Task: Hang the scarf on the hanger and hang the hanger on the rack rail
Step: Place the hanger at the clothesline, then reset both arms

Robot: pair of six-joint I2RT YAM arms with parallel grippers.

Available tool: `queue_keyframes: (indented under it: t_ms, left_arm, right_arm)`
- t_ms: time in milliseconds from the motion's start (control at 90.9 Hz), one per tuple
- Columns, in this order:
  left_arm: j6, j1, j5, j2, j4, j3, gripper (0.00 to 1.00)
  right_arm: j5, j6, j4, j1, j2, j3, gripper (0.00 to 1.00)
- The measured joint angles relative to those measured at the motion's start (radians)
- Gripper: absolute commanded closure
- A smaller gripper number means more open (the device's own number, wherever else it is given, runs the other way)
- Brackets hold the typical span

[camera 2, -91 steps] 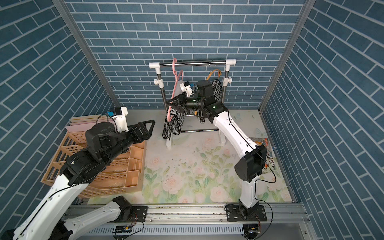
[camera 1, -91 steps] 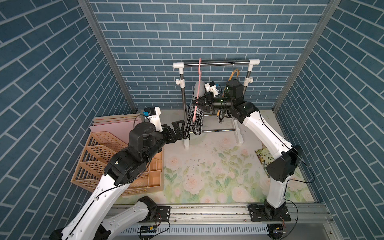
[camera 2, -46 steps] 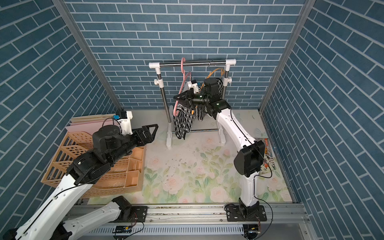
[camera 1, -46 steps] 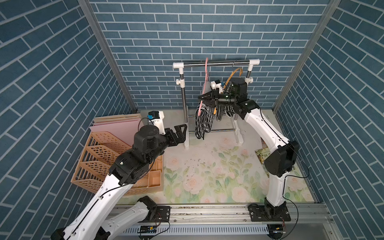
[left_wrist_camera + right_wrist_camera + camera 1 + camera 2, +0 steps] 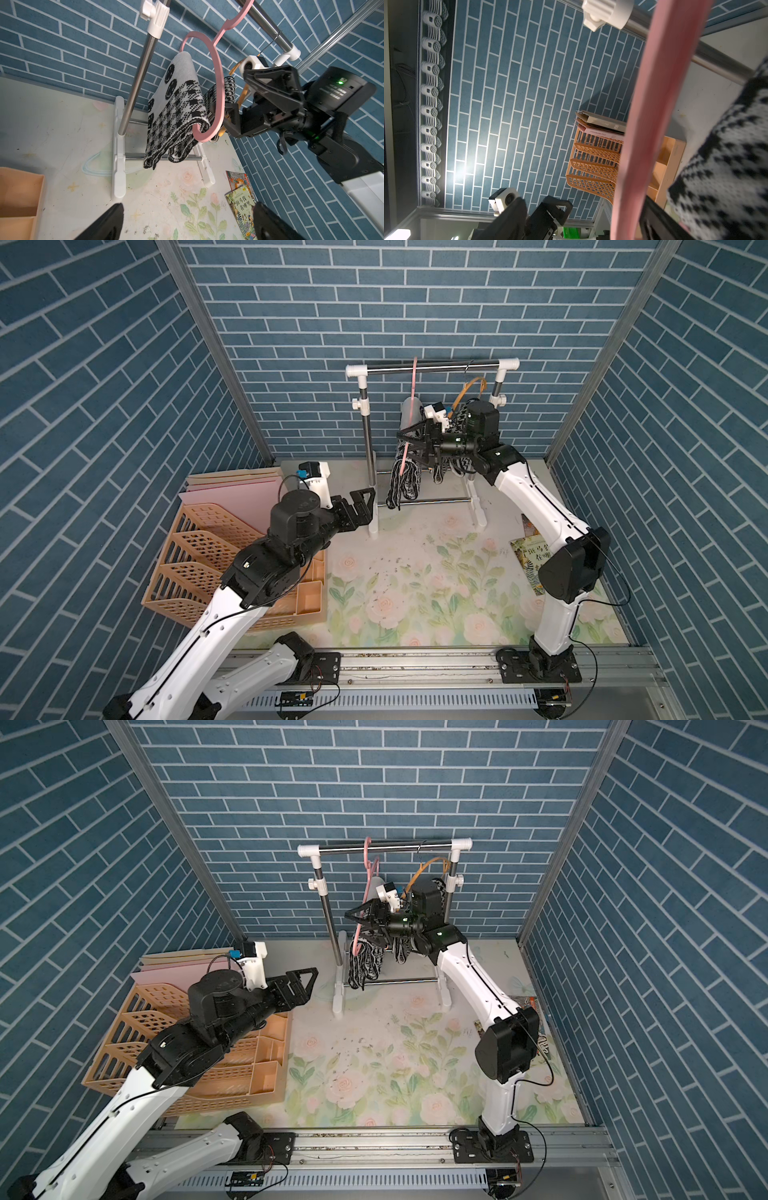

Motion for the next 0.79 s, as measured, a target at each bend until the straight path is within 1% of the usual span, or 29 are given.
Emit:
queue_keyframes:
  t_ms: [33, 66, 154, 286, 363, 429, 528, 594, 638, 715, 792]
  left_arm:
    - [0.000, 0.000, -0.008, 0.000, 0.006, -0.004, 0.00]
    - [0.001, 0.000, -0.015, 0.000, 0.013, -0.011, 0.00]
    - [0.005, 0.000, -0.056, -0.007, 0.047, -0.060, 0.00]
    - [0.055, 0.000, -0.160, -0.053, 0.138, -0.239, 0.00]
    - [0.119, 0.000, -0.238, -0.089, 0.210, -0.366, 0.00]
    - [0.185, 0.001, -0.315, -0.118, 0.282, -0.465, 0.00]
    - [0.301, 0.009, -0.446, -0.160, 0.425, -0.618, 0.00]
    - [0.375, 0.036, -0.507, -0.191, 0.536, -0.730, 0.00]
    - [0.420, 0.070, -0.532, -0.209, 0.609, -0.802, 0.00]
    - [0.467, 0.146, -0.546, -0.216, 0.721, -0.899, 0.00]
    - [0.485, 0.235, -0.545, -0.172, 0.830, -0.964, 0.00]
  right_arm:
    - [0.011, -0.021, -0.008, 0.000, -0.034, -0.031, 0.05]
    - [0.018, -0.037, -0.016, 0.000, -0.069, -0.065, 0.01]
    - [0.041, -0.086, -0.039, -0.001, -0.175, -0.166, 0.01]
    - [0.080, -0.210, -0.105, 0.000, -0.336, -0.282, 0.00]
    - [0.120, -0.300, -0.133, 0.000, -0.443, -0.365, 0.01]
    - [0.188, -0.376, -0.138, 0.002, -0.558, -0.477, 0.00]
    - [0.347, -0.503, -0.090, 0.003, -0.753, -0.708, 0.00]
    - [0.495, -0.593, -0.045, 0.003, -0.893, -0.888, 0.01]
    - [0.627, -0.653, -0.011, 0.003, -0.979, -1.010, 0.01]
    - [0.855, -0.744, 0.061, 0.003, -1.083, -1.198, 0.01]
    - [1.063, -0.816, 0.154, 0.001, -1.133, -1.368, 0.01]
